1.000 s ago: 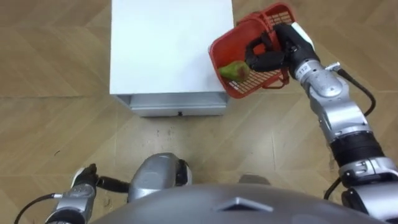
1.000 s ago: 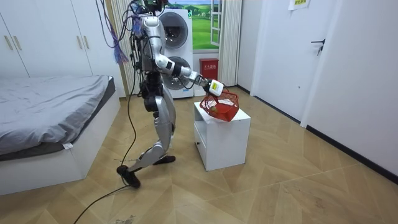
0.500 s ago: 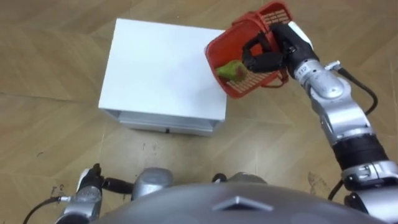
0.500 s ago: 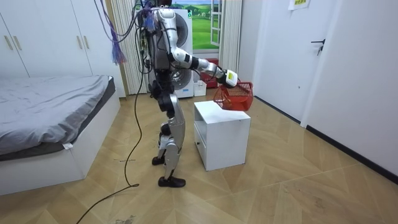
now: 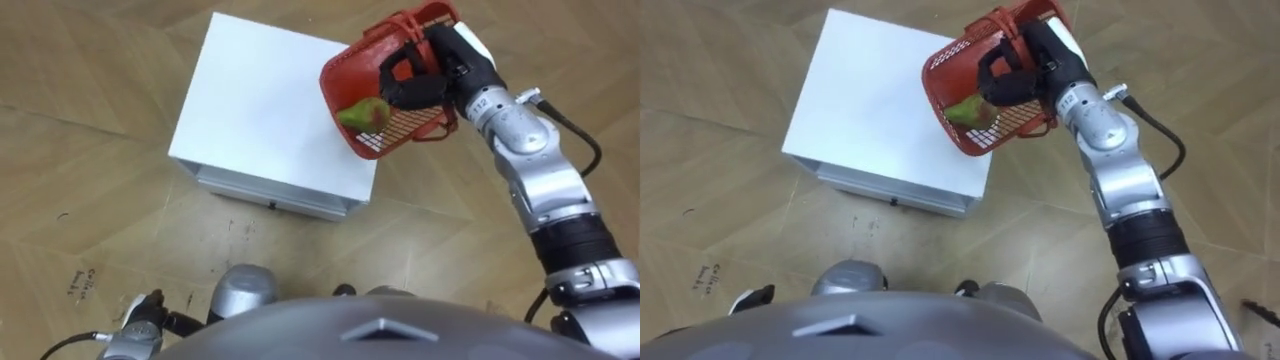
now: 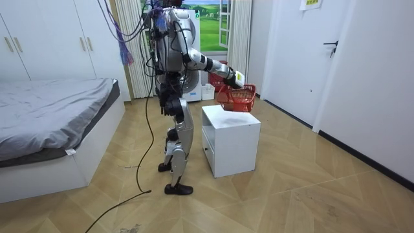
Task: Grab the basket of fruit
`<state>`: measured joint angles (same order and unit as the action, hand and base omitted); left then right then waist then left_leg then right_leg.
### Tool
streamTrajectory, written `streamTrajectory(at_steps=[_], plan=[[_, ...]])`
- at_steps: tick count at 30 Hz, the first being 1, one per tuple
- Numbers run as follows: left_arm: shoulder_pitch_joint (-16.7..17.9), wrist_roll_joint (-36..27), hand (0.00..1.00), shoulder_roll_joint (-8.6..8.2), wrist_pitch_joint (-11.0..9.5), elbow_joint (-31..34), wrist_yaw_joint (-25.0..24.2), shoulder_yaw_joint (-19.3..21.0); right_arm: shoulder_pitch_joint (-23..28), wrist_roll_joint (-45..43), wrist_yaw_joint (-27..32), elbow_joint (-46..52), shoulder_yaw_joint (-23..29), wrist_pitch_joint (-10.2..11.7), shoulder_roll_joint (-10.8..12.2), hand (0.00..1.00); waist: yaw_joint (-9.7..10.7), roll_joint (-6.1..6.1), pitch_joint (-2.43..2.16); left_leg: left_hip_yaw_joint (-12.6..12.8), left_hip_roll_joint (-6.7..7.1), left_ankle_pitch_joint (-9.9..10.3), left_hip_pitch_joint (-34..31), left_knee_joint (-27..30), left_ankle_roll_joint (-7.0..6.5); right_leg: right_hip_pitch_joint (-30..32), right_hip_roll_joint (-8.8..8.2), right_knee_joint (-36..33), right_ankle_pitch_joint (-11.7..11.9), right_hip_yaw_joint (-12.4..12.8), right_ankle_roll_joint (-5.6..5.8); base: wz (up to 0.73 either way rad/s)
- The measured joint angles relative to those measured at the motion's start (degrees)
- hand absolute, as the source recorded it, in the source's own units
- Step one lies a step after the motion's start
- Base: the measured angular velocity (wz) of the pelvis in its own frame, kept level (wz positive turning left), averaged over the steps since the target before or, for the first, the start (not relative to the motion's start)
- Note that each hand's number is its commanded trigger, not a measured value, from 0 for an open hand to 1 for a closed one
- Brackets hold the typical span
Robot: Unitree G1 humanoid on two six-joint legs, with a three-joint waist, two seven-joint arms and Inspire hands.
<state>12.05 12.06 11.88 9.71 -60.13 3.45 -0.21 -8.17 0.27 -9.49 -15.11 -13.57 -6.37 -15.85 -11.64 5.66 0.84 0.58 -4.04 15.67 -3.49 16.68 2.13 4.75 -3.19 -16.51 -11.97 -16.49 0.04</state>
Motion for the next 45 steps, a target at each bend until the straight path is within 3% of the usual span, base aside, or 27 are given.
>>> streamTrajectory(at_steps=[8, 15, 21, 28, 29, 30, 37, 45], plan=[[0.04, 0.07, 0.00, 0.53, 0.30, -0.05, -1.04, -1.06, -1.32, 1.98, 0.08, -7.49, -3.08, -0.04, -0.07, 1.00, -1.30, -0.05, 0.03, -2.25, 0.38, -0.33, -1.97, 0.10, 0.17, 0.32, -0.33, 0.86, 0.07, -2.49, 0.08, 0.16], [1.08, 1.10, 0.00, 0.65, 0.18, 0.67, -3.16, -1.18, -5.37, 2.13, 0.15, -13.81, -3.61, -0.04, -0.05, 1.00, -2.87, -0.12, 0.07, -2.94, 0.78, -0.52, -2.25, 0.04, 0.01, 0.17, -0.86, 1.01, 0.16, -4.13, 0.23, 0.09], [1.57, 2.26, 0.00, 1.67, 0.41, 0.98, -5.90, -1.10, -7.75, 2.07, 0.12, -19.02, -5.50, -0.11, 0.00, 1.00, -3.40, 0.00, -0.01, -4.46, 0.92, -0.52, -3.99, 0.41, 0.01, 0.44, -0.79, 1.87, 0.19, -5.65, 0.28, 0.16], [1.56, 2.64, 0.00, 2.15, 0.82, 0.44, -7.07, -1.13, -7.76, 2.03, 0.18, -23.82, -5.48, -0.12, 0.00, 1.00, -4.43, 0.02, -0.02, -4.52, 0.97, -0.52, -4.82, 0.80, 0.00, 0.52, -0.85, 1.83, 0.19, -5.89, 0.28, 0.09], [1.56, 2.64, 0.00, 2.15, 0.82, 0.37, -7.12, -1.15, -7.77, 2.05, 0.19, -24.20, -5.48, -0.12, 0.00, 0.67, -4.49, 0.03, -0.03, -4.52, 0.97, -0.52, -4.85, 0.80, 0.00, 0.52, -0.85, 1.83, 0.19, -5.89, 0.28, 0.09], [1.56, 2.64, 0.00, 2.15, 0.82, 0.28, -7.43, -1.15, -7.77, 2.05, 0.21, -24.77, -5.48, -0.12, 0.00, 0.00, -4.56, 0.04, -0.03, -4.52, 0.98, -0.52, -4.90, 0.80, 0.00, 0.53, -0.86, 1.82, 0.18, -5.89, 0.28, 0.05], [1.56, 2.65, 0.00, 2.18, 0.81, 0.02, -7.86, -1.16, -9.57, 2.61, 1.58, -28.05, -5.65, -0.01, 0.00, 0.00, -4.88, 0.56, 0.05, -4.55, 0.99, -0.52, -4.70, 0.79, 0.00, 0.23, -0.89, 1.80, 0.19, -5.90, 0.28, 0.01], [1.56, 2.64, 0.00, 2.77, 0.25, 0.08, -7.64, -1.11, -10.64, 3.18, 2.65, -29.92, -7.17, 0.26, -0.04, 0.00, -5.48, 1.13, 0.46, -4.63, 1.05, -0.52, -4.26, 0.80, 0.00, -0.57, -0.85, 2.03, 0.20, -5.84, 0.30, 0.04]])
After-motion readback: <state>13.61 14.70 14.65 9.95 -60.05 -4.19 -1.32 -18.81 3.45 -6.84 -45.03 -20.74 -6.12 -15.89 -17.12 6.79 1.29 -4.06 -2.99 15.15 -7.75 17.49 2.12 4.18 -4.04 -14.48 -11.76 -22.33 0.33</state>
